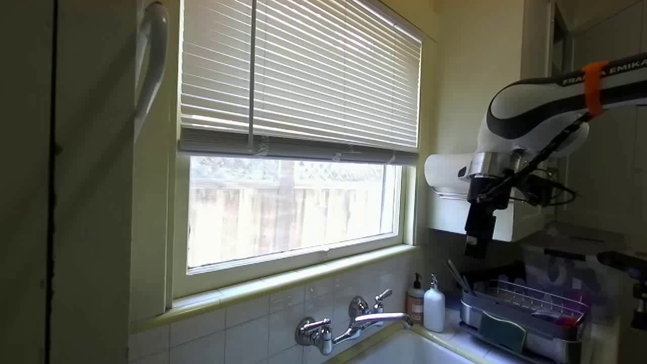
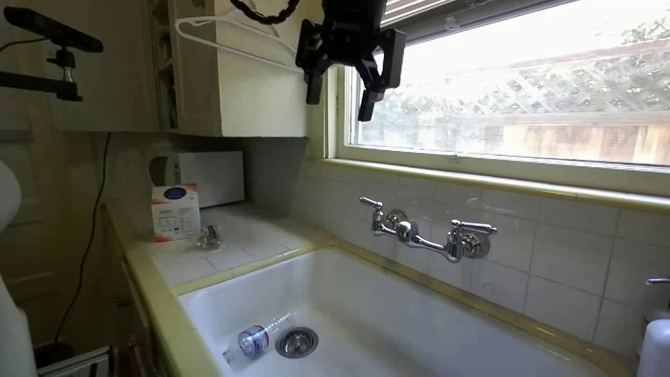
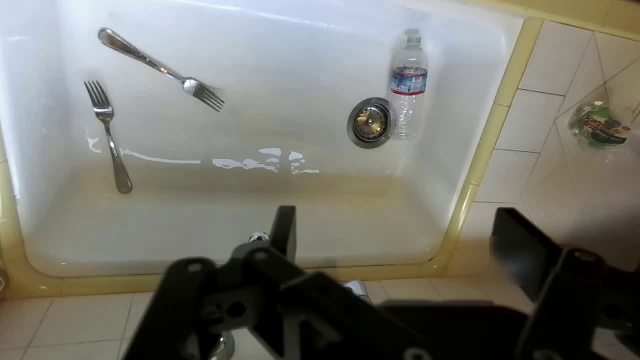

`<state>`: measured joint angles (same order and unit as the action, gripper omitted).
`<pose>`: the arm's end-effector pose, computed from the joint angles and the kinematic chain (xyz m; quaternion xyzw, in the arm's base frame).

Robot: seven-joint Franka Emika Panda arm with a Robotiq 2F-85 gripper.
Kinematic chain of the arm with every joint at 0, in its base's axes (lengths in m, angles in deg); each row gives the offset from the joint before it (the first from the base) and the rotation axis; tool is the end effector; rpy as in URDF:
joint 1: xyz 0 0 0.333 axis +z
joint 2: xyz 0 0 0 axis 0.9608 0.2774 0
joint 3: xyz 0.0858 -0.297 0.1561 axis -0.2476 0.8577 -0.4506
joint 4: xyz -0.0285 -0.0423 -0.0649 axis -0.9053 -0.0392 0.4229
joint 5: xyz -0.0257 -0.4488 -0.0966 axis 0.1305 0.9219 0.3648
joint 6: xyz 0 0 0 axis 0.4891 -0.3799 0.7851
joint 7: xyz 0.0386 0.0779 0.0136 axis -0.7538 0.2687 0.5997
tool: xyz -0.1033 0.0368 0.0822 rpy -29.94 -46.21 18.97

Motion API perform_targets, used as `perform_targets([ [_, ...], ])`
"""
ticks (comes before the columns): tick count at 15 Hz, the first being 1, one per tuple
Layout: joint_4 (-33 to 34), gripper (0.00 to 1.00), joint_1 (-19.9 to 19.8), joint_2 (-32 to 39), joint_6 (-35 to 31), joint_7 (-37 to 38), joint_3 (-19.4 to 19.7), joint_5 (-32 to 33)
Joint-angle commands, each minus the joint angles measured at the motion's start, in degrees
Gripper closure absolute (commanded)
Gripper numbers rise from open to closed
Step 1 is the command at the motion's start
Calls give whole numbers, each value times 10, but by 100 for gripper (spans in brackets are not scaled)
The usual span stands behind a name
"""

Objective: Move the tap nozzle to the left

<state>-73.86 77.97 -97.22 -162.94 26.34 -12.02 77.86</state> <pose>0.4168 -0.0939 0.5785 -0.9800 -0.1454 -0.0425 0.1291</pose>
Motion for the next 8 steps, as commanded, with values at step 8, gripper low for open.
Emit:
perform_targets([
  [8,-6,0,-6,11,-41,-33,-18,-10],
])
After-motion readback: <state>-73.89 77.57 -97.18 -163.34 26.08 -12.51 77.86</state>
